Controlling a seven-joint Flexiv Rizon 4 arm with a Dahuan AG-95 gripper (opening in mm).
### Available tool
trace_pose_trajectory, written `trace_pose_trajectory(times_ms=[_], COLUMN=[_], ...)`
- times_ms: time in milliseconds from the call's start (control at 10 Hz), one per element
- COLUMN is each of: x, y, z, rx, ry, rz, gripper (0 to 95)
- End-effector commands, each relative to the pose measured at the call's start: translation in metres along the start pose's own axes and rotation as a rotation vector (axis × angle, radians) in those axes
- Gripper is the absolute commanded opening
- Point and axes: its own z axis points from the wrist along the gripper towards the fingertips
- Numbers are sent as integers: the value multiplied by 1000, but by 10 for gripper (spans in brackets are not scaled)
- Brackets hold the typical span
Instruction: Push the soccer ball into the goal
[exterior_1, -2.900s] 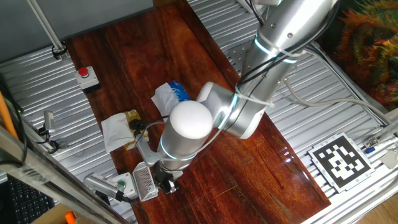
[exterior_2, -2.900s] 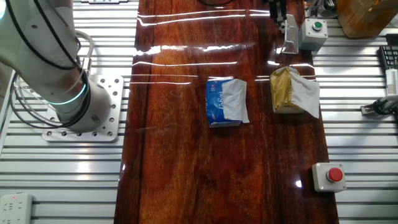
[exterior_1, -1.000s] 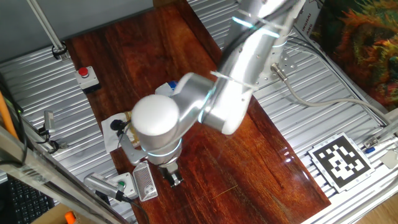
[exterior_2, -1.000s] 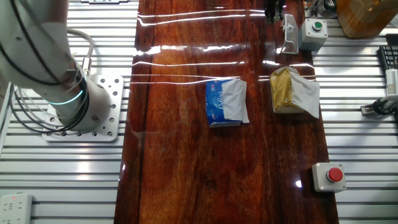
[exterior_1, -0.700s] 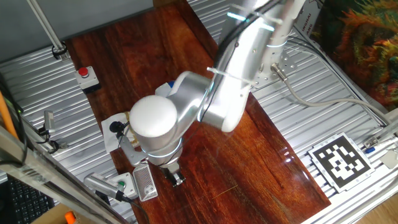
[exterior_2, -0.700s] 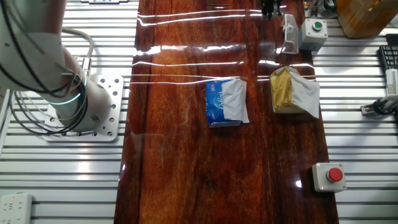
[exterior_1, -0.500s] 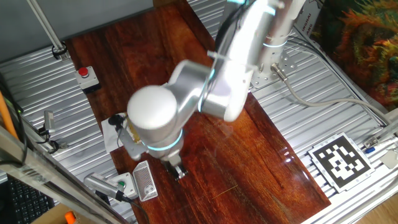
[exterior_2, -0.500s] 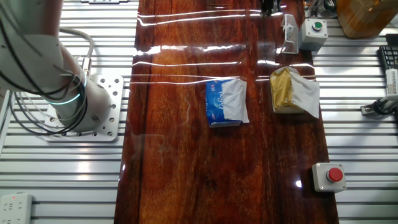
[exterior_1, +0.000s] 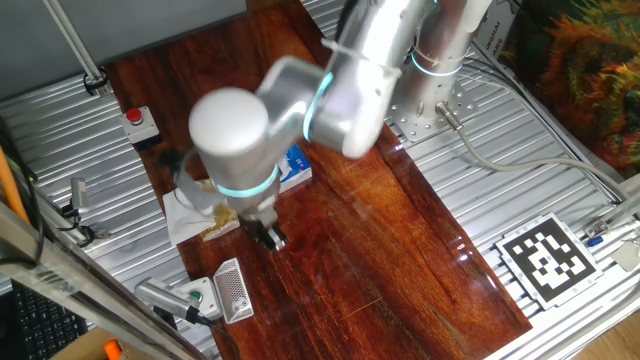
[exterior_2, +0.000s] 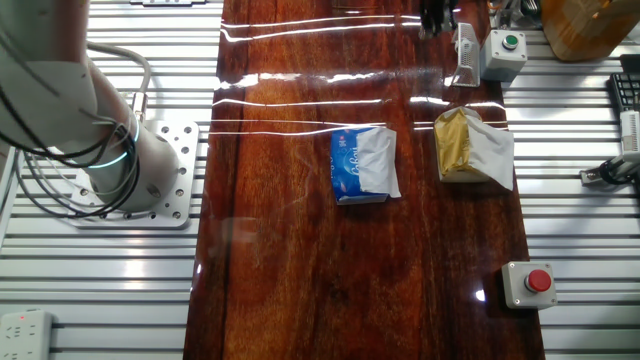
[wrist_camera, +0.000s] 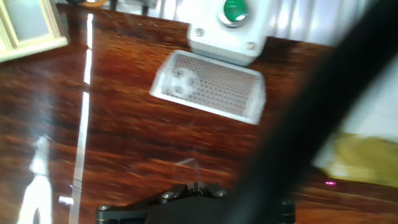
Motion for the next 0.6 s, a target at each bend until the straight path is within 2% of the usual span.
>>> trace_pose_trajectory(times_ms=[100,200,400,600], x=[11,17,20,20], y=[-24,-32,-31,-31], z=[-9,-12,-12,-12], rx=[22,28,37,24], ry=[-32,-45,-50,-50], rz=[-1,-18,-8,-15], gripper=[0,0,0,0])
